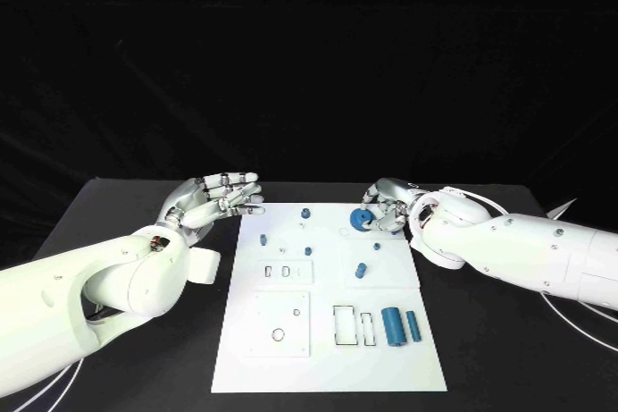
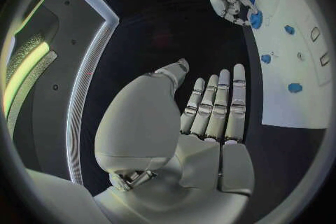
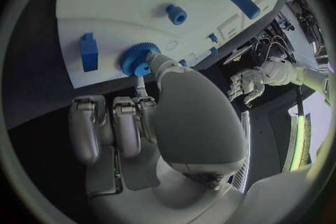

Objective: Assemble the parts on the task board

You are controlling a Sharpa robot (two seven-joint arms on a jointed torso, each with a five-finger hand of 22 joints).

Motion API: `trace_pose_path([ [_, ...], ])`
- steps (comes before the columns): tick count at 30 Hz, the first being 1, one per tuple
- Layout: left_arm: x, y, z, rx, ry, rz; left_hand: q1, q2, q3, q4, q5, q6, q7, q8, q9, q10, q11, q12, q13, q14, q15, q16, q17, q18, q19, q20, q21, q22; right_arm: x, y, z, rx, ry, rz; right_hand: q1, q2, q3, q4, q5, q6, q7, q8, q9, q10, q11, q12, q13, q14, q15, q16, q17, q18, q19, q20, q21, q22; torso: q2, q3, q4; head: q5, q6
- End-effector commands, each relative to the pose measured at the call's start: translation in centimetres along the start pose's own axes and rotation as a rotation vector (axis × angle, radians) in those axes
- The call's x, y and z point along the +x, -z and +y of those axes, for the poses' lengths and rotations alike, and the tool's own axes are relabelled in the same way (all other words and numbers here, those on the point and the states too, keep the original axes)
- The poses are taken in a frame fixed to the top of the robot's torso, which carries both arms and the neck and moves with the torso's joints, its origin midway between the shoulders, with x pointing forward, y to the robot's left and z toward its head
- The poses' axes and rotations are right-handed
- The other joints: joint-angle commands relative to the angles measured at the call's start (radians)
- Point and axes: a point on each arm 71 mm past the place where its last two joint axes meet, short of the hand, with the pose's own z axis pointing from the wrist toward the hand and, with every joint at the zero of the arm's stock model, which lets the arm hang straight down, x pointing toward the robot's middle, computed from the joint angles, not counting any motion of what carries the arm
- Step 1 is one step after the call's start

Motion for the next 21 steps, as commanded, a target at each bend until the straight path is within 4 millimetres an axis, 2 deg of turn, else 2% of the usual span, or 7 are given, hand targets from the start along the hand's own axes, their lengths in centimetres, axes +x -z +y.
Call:
trace_pose_path([
  [1,0.2,0.0,-0.1,0.008,0.006,0.020,-0.006,0.003,-0.002,-0.005,-0.005,-0.004,0.071,-0.005,-0.001,-0.002,0.001,-0.005,0.001,-0.009,0.001,-0.003,0.001,0.007,-0.009,0.001,0.005,0.001,-0.2,0.2,0.3,-0.024,0.016,-0.054,-0.024,0.008,0.015,0.002,0.001,0.016,-0.005,0.008,0.003,0.062,-0.007,0.008,0.217,0.104,-0.003,0.006,0.263,-0.014,0.069,-0.001,0.009,0.212,-0.001,0.0004,-0.0005,0.000,0.003],
  [8,0.2,-0.1,-0.1,0.008,0.005,0.018,-0.006,0.003,-0.002,-0.005,-0.005,-0.004,0.071,-0.005,-0.001,-0.002,0.001,-0.005,0.001,-0.009,0.001,-0.003,0.001,0.007,-0.009,0.001,0.005,0.001,-0.7,0.7,1.0,-0.047,0.005,-0.121,-0.037,0.005,0.033,-0.002,0.020,0.025,-0.010,0.009,0.002,0.068,-0.012,0.013,0.223,0.104,-0.008,0.006,0.263,-0.016,0.074,-0.006,0.016,0.220,-0.001,0.0005,-0.0014,0.000,0.010],
  [14,0.1,-0.1,-0.1,0.007,0.004,0.017,-0.005,0.003,-0.001,-0.006,-0.005,-0.004,0.072,-0.005,-0.001,-0.003,0.001,-0.005,0.001,-0.009,0.001,-0.003,0.001,0.007,-0.010,0.001,0.005,0.002,-0.9,1.2,3.7,-0.121,0.018,-0.152,-0.041,0.002,0.036,-0.003,0.024,0.026,-0.010,0.009,0.002,0.069,-0.013,0.015,0.225,0.104,-0.009,0.006,0.263,-0.018,0.078,-0.006,0.020,0.225,0.000,0.0014,-0.0026,-0.001,0.013],
  [21,0.2,-0.2,0.0,0.007,0.006,0.019,-0.005,0.003,-0.001,-0.006,-0.005,-0.004,0.072,-0.005,-0.001,-0.003,0.001,-0.005,0.001,-0.009,0.001,-0.003,0.001,0.007,-0.010,0.001,0.005,0.002,0.0,1.1,7.4,-0.207,0.045,-0.155,-0.043,0.001,0.038,-0.002,0.024,0.026,-0.011,0.008,0.002,0.068,-0.013,0.013,0.223,0.104,-0.009,0.006,0.263,-0.017,0.075,-0.007,0.018,0.222,0.000,0.0004,0.0017,-0.001,0.012],
])
